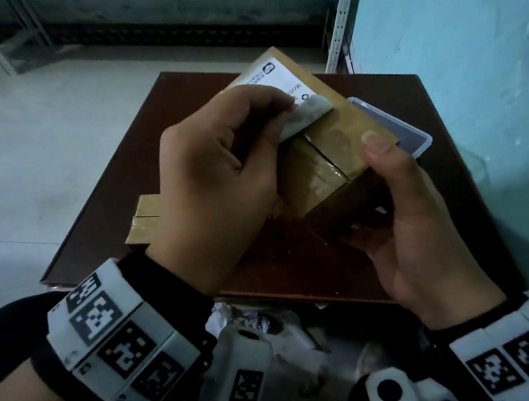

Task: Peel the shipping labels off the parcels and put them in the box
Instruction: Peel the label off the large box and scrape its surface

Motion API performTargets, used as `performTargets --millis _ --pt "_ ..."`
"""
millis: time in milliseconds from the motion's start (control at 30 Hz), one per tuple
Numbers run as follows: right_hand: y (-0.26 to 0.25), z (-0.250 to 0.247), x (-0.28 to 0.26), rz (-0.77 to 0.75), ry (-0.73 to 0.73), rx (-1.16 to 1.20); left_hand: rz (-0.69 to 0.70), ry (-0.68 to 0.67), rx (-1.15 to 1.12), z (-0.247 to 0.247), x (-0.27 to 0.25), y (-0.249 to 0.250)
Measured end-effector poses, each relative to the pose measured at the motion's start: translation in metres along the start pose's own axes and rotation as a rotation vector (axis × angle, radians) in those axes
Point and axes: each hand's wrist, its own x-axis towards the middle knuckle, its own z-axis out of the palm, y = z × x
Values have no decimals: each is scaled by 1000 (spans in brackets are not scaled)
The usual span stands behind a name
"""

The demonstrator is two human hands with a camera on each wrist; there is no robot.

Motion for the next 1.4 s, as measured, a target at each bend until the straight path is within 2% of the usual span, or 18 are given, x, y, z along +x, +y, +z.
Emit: performTargets --millis 133,300,400,567,633,667,767,833,900,1033,1133,1233,1300,1400 --pt "3 1 -1 -39 41 -48 -114 -118 -99 1 -2 5" --pt "13 4 -1 -135 75 -142 -99 -113 49 1 -1 -3" --pt "15 6 0 -93 69 -170 -88 -112 52 0 0 -9" --pt "8 0 3 41 -18 -220 -24 -246 64 -3 -1 -7" --pt "6 -3 3 80 -32 -235 -11 -247 30 0 -3 -2" --pt "5 -4 3 89 -38 -232 -44 -222 -8 1 -4 0" --pt "5 -4 1 58 -65 -210 -256 -148 -203 1 -4 6" --pt "6 -2 1 30 -68 -217 -318 -143 -292 0 -3 9" --pt "8 0 1 -1 -43 -238 -291 -172 -280 0 -4 11" --pt "15 2 2 -33 -13 -266 -126 -187 -10 5 -5 1" --pt "17 4 0 -37 -4 -266 -78 -122 12 5 -4 -5" --pt "14 4 1 -29 8 -217 -63 -177 -15 4 -4 -3" --pt "11 0 4 -34 23 -200 -97 -217 -72 4 -5 -1" --pt "7 -5 6 -37 31 -208 -275 -222 -232 5 -6 0"
